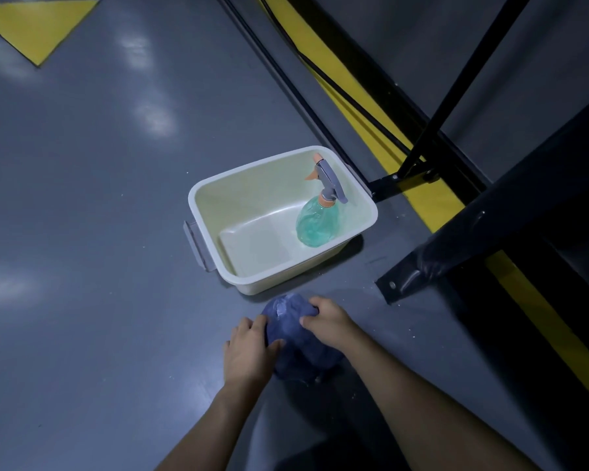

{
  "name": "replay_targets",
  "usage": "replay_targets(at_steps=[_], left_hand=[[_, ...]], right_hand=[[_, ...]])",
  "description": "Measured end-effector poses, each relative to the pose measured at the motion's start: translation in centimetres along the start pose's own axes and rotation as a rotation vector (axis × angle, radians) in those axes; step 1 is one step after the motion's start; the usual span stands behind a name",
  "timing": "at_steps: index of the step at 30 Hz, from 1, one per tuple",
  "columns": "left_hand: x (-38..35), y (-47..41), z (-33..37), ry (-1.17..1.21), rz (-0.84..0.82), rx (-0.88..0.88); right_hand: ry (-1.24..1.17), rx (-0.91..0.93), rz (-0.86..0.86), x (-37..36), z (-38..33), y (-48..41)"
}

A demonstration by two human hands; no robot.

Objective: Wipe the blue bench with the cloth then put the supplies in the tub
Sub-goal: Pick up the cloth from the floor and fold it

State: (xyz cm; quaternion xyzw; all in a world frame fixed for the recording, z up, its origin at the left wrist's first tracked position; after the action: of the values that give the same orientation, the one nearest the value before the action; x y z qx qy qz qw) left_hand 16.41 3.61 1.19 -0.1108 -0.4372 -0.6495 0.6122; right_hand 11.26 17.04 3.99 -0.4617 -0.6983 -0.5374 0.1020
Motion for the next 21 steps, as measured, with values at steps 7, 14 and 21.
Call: replay_targets(at_steps=[7,14,21], left_hand=[[0.6,0.8,-0.6,0.334,0.042,-0.083],[1.8,1.9,-0.1,0.619,0.004,-0.112],[3.9,1.1,0.6,0.505,-0.220,-0.277]], right_hand=[[-0.239,-0.034,-0.018,1.1,0.4,1.1],[-0.594,0.081,-0.136,1.8,4.1,2.7],[-0.801,0.187,-0.006,3.4,5.9,4.4]])
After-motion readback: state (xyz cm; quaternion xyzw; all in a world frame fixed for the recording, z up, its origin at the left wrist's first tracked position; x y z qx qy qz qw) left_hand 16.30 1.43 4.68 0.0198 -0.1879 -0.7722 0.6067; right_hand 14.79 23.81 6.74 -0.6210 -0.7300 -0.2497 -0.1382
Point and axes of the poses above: each hand's wrist, its own y-axis away from the middle knuckle, its own x-axis out of the back of the hand, z = x × y, the point moved 1 cm from there along -y, towards the middle knuckle, and after that the axes turned 12 degrees about y, right-handed, at the moved point
